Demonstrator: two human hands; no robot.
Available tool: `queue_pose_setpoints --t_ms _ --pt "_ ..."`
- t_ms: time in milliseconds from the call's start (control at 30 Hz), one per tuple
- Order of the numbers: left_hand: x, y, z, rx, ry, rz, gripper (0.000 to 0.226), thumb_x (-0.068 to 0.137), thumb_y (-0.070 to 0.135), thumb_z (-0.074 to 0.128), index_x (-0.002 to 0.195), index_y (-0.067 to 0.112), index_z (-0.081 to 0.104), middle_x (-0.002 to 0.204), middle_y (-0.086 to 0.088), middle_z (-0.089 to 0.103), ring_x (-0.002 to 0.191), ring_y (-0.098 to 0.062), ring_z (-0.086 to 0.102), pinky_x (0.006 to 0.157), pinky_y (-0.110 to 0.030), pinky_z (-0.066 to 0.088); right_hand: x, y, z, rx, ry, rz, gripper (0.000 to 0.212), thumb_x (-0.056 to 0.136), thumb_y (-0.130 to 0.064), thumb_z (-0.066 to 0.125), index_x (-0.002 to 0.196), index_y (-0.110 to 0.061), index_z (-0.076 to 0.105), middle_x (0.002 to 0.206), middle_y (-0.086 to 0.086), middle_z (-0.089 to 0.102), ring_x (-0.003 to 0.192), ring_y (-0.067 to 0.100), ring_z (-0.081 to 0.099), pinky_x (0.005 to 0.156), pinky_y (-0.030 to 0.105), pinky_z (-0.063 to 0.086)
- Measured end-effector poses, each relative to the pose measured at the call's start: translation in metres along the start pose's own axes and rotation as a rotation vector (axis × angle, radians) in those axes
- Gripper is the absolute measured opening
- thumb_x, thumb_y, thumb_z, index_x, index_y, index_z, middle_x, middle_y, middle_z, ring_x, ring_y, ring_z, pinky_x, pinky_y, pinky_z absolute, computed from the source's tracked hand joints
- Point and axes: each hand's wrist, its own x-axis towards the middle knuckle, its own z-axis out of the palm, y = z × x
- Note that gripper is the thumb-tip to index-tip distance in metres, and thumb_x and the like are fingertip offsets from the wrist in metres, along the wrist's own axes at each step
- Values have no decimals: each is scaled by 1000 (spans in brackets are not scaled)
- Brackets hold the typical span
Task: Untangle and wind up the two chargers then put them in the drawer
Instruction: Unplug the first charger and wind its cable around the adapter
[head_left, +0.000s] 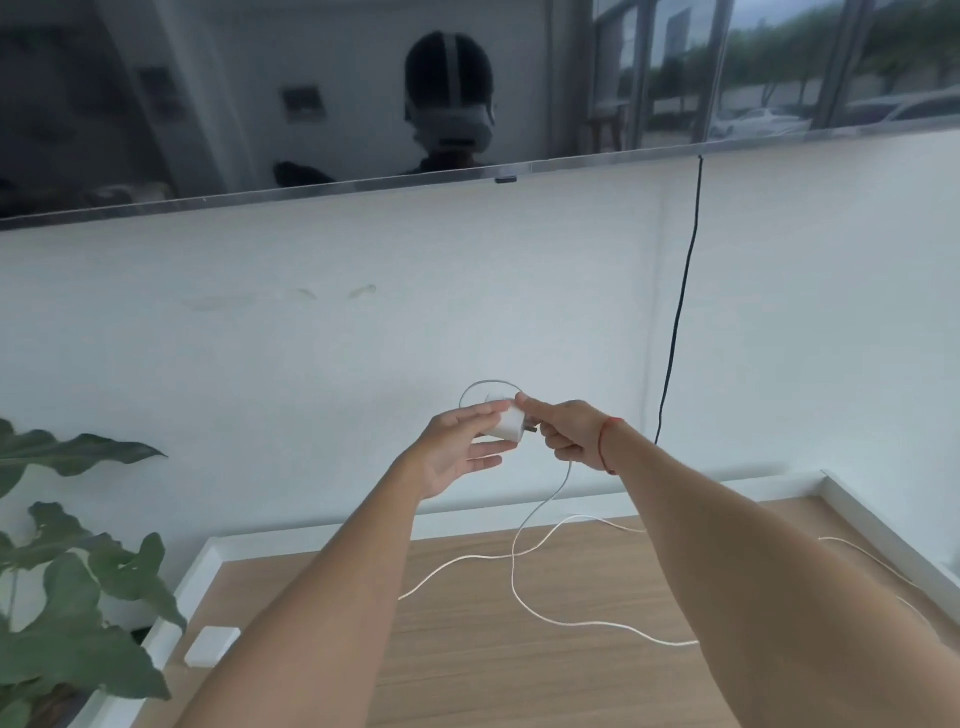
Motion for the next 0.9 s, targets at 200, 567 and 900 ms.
queue_pose_setpoints --t_ms 200,567,900 --pt "2 23 16 11 -122 35 21 97 9 54 112 15 68 121 -11 63 106 -25 66 93 -27 54 -20 -24 -17 20 4 -33 40 83 -55 66 83 -15 64 57 -7 16 47 11 13 44 21 13" --pt "-9 46 47 193 -174 148 21 97 17 56 115 21 67 121 -6 66 104 -18 68 83 -26 54 -41 -39 -25 243 209 -162 45 77 -55 72 67 -24 41 53 -8 21 48 12 15 44 23 13" --pt "-12 48 55 125 -35 291 20 93 9 62 111 13 70 107 -7 68 98 -22 71 86 -27 56 -51 -36 -14 428 316 -197 32 90 -46 61 92 -15 64 61 -6 27 46 11 24 40 18 26"
